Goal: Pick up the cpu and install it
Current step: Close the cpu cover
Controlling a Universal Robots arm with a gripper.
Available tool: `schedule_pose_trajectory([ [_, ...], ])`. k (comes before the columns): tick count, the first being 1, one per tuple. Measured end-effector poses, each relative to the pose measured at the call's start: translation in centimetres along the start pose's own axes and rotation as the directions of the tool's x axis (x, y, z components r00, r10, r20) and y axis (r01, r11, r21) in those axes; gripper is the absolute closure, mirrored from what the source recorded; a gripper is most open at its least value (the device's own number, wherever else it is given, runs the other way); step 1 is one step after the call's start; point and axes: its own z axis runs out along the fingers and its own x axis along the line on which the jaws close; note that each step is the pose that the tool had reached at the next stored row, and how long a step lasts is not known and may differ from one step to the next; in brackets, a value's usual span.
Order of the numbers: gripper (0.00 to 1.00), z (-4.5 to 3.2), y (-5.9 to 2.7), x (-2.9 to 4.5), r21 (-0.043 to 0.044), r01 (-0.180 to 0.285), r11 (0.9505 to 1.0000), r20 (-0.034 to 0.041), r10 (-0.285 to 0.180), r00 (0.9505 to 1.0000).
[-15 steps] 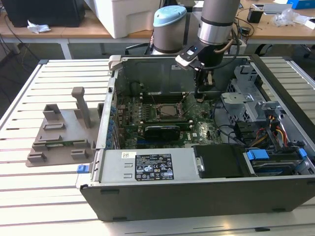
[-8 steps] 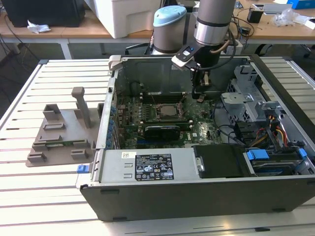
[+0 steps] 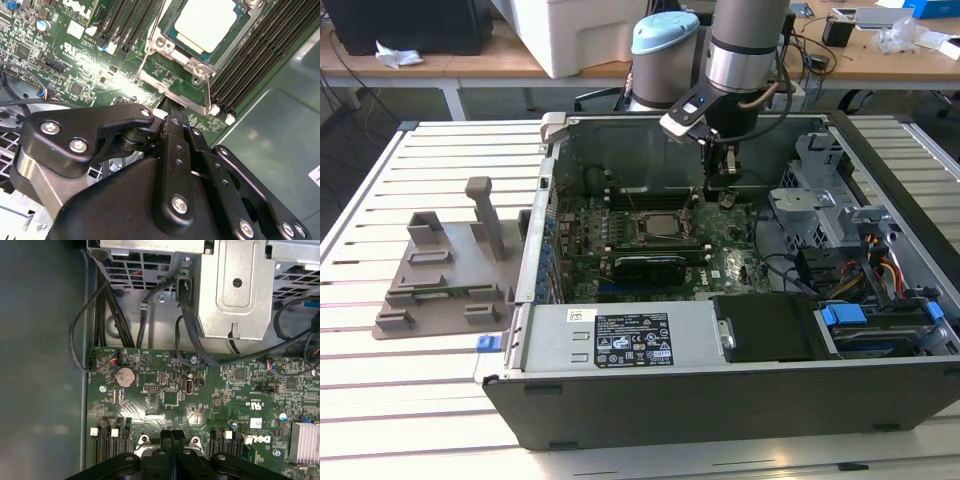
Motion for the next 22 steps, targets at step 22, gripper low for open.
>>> schedule_pose_trajectory([
  [22, 0.89, 0.14, -2.22, 0.08, 0.0000, 0.000, 1.0000, 0.0000, 0.000, 1.0000],
])
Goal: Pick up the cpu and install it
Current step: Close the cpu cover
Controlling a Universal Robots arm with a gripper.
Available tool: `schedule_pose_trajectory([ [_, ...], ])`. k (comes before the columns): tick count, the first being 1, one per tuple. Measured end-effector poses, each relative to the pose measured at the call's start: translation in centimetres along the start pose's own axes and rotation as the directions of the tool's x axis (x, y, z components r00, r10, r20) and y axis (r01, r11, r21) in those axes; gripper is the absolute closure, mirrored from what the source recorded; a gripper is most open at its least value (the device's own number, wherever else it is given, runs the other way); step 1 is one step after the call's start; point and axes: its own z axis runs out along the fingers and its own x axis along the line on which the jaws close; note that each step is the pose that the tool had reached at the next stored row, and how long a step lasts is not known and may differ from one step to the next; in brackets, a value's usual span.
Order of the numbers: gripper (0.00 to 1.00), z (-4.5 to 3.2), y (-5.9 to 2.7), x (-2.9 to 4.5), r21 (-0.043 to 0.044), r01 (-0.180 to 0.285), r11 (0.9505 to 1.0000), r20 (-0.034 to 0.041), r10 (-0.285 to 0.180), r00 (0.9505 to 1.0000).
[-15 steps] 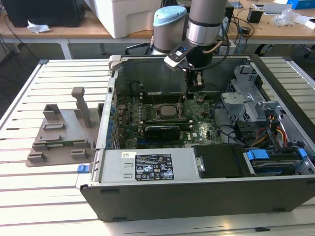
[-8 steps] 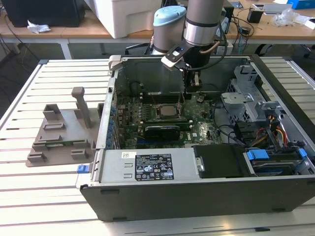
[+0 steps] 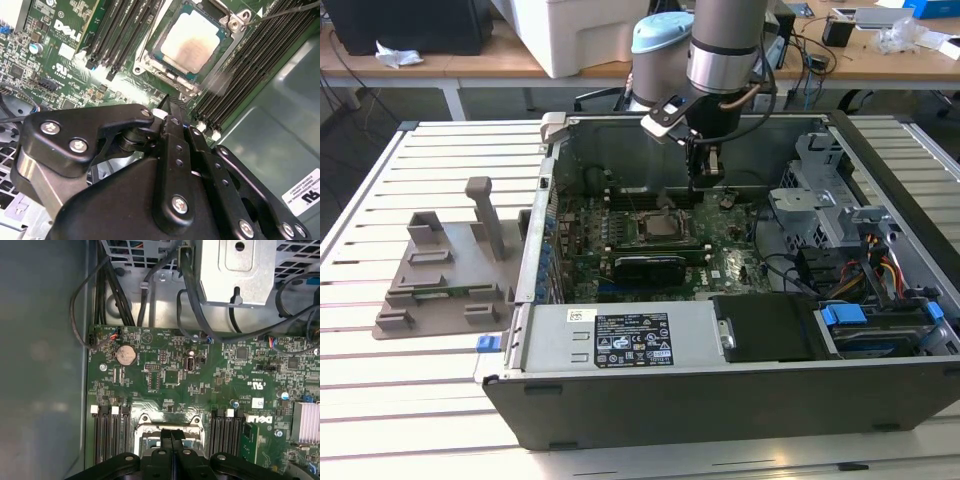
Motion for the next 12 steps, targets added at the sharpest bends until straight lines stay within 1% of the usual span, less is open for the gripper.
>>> schedule_pose_trajectory([
  [9, 0.89, 0.15, -1.36, 0.05, 0.0000, 0.000, 1.0000, 0.0000, 0.000, 1.0000],
  [12, 0.89, 0.25, -2.05, 0.08, 0.0000, 0.000, 1.0000, 0.0000, 0.000, 1.0000],
])
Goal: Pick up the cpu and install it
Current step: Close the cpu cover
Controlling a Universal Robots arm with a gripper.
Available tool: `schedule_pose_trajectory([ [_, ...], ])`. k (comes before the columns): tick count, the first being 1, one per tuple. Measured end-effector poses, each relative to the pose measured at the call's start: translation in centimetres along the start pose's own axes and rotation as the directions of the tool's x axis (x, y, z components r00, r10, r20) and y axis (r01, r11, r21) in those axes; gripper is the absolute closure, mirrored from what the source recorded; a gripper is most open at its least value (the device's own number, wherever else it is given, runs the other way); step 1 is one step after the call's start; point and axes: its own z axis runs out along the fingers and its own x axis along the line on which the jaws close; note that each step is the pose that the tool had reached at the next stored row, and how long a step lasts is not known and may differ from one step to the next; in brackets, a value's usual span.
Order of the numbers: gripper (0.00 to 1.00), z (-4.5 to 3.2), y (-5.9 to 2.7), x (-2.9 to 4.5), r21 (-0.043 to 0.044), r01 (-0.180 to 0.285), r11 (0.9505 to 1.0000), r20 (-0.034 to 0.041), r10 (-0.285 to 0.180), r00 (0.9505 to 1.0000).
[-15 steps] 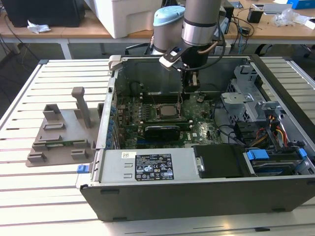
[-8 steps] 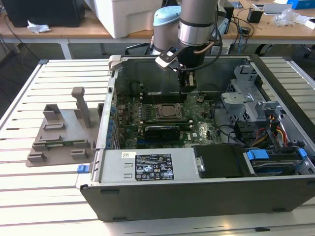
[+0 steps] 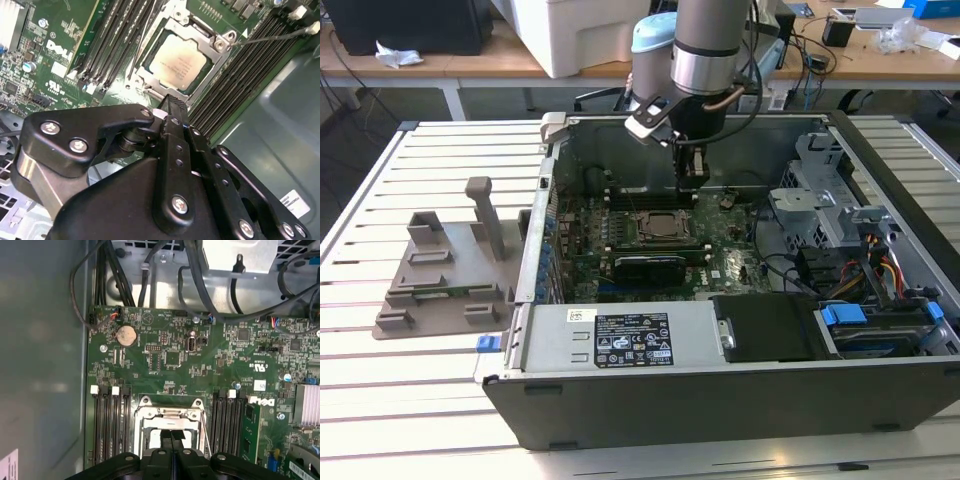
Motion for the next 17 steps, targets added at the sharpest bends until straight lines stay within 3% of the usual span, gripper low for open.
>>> schedule_pose_trajectory([
  [2, 0.89, 0.20, -0.28, 0.02, 0.0000, 0.000, 1.0000, -0.0002, 0.000, 1.0000],
  [6, 0.89, 1.40, -1.16, 0.09, 0.0000, 0.000, 1.0000, -0.0001, 0.000, 1.0000],
  [12, 0.89, 3.19, -3.50, 0.24, 0.0001, 0.000, 1.0000, 0.0000, 0.000, 1.0000],
  [17, 0.89, 4.17, -4.33, 0.29, 0.0000, 0.000, 1.0000, 0.0000, 0.000, 1.0000],
])
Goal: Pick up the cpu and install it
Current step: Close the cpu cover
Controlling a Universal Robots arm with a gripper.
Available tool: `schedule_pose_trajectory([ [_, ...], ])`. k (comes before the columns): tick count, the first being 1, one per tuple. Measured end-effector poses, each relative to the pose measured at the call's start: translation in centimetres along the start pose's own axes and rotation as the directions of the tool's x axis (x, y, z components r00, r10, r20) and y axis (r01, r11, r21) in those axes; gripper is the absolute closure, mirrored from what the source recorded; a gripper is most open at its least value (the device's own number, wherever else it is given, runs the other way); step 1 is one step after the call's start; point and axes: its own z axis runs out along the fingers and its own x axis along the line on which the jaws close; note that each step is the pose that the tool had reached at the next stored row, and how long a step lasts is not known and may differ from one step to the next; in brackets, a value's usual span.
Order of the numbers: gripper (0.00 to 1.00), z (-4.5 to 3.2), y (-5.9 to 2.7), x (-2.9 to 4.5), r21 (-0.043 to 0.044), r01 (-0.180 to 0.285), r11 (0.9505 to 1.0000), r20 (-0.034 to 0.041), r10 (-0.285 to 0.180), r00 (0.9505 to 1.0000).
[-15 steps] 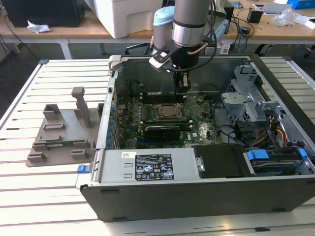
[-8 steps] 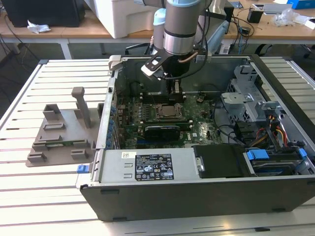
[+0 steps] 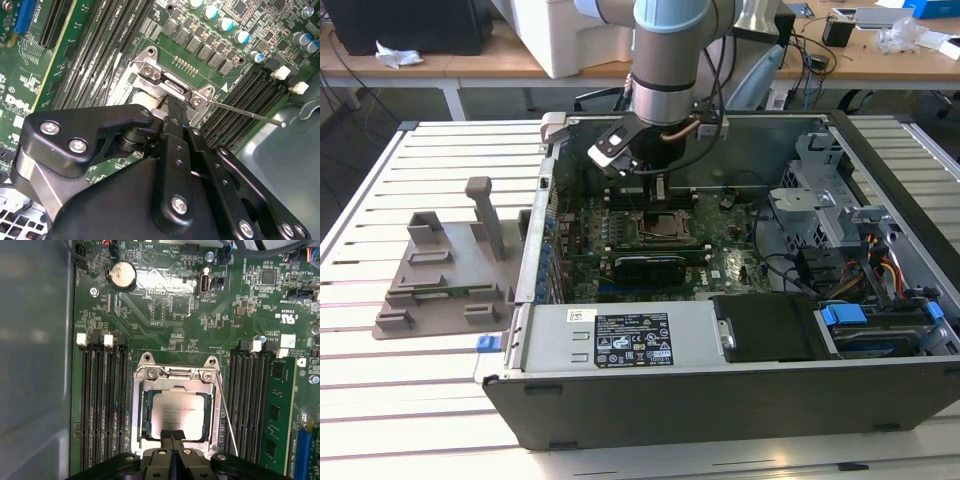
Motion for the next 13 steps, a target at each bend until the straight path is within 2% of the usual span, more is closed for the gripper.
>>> schedule_pose_trajectory([
  [5, 0.89, 0.36, -0.18, 0.00, 0.0001, 0.000, 1.0000, 0.0013, 0.000, 1.0000],
  [8, 0.89, -0.46, 0.14, -0.04, 0.0007, 0.000, 1.0000, 0.0010, 0.000, 1.0000],
  [9, 0.89, -0.50, 1.26, -0.09, 0.0103, 0.000, 0.9999, 0.0008, 0.000, 1.0000],
  [13, 0.89, -0.56, 3.39, -0.17, 0.0343, 0.001, 0.9994, 0.0001, -0.001, 1.0000],
])
